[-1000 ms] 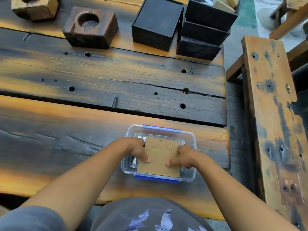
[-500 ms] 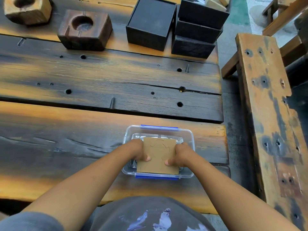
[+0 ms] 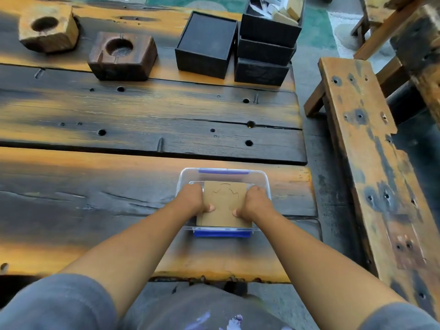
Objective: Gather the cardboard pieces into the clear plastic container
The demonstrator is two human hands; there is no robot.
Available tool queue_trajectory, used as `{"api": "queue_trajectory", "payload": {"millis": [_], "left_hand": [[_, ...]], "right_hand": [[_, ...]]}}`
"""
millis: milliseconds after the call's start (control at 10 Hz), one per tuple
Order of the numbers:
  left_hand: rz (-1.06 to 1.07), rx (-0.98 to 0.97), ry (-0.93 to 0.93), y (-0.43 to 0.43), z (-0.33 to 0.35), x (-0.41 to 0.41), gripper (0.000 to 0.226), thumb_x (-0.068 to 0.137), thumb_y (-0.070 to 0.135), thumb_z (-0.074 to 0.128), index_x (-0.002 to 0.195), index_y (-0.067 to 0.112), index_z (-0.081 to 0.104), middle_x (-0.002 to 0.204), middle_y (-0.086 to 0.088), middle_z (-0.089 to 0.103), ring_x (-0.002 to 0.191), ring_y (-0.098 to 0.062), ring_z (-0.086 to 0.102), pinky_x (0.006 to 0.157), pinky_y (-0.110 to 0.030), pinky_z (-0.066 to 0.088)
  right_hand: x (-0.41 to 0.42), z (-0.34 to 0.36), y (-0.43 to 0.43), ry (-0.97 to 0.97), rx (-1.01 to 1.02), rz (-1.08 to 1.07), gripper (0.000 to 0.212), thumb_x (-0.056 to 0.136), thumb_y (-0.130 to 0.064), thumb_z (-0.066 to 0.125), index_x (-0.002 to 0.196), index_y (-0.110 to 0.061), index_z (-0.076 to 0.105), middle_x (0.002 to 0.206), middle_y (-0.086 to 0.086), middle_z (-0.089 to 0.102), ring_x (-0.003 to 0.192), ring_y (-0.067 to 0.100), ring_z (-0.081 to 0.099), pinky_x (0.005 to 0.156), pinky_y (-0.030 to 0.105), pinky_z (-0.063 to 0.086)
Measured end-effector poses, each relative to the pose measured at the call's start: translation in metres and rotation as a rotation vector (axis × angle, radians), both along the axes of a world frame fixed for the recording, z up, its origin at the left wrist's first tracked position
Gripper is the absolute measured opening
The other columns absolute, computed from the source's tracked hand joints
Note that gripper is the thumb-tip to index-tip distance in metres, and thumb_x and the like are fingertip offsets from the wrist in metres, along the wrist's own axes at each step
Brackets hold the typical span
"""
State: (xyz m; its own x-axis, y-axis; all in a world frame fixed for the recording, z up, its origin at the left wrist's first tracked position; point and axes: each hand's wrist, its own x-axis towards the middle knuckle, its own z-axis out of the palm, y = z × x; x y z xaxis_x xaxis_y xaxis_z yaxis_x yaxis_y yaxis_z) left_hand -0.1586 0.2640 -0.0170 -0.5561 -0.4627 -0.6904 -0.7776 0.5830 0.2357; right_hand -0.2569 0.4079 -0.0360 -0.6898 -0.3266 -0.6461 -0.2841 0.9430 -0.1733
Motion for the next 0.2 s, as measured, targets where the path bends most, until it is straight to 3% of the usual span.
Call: {"api": "queue_trajectory", "payload": {"millis": [100,200], "left_hand": [[0.014,-0.114,0.094,0.029,0.012,0.016,0.080,0.082,0.046,0.073,0.139,0.003,0.038,0.139,-0.019,0.050,0.126,-0.035,0.053,0.100,-0.042,0.046],[0.034,-0.199,0.150,0.045,0.032,0.019,0.084,0.088,0.041,0.067,0.149,0.003,0.024,0.147,-0.023,0.036,0.121,-0.039,0.057,0.096,-0.045,0.048]], "right_hand": [[0.015,0.012,0.010,0.021,-0.045,-0.012,0.101,0.074,-0.045,0.078,0.144,0.005,0.025,0.145,0.021,0.034,0.127,0.032,0.050,0.101,0.038,0.045],[0.010,0.035,0.021,0.038,-0.124,0.018,0.079,0.076,-0.040,0.076,0.134,0.000,0.039,0.133,0.017,0.041,0.116,0.031,0.056,0.090,0.035,0.049]]}}
